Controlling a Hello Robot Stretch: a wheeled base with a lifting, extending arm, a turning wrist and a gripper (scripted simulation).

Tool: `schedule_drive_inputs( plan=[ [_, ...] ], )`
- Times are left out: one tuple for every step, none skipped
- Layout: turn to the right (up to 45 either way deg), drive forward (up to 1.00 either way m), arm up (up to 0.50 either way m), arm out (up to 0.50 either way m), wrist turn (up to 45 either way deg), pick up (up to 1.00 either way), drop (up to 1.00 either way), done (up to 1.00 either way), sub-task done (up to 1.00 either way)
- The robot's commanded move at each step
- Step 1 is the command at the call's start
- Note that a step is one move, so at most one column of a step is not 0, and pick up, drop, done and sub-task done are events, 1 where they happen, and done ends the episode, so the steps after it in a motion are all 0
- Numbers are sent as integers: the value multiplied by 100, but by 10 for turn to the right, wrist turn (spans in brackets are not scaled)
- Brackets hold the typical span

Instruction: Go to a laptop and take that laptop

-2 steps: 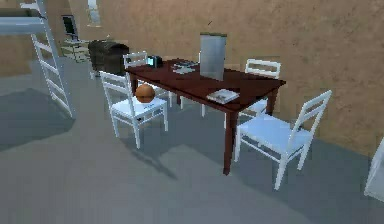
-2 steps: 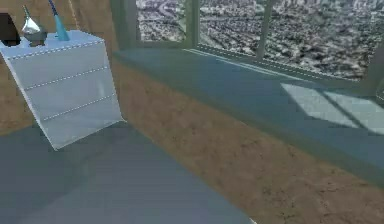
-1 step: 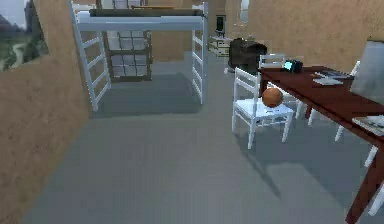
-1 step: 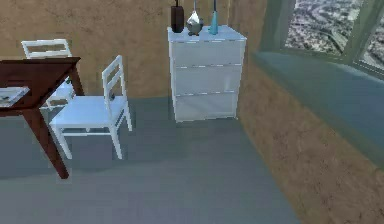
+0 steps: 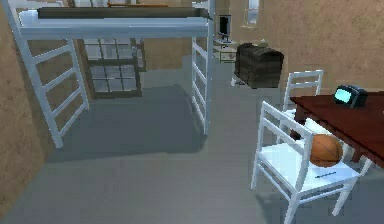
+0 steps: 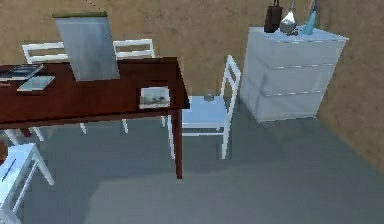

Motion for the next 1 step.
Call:
schedule_drive_inputs(
  plan=[
    [-30,0,0,0,0,0,0,0,0]
  ],
)
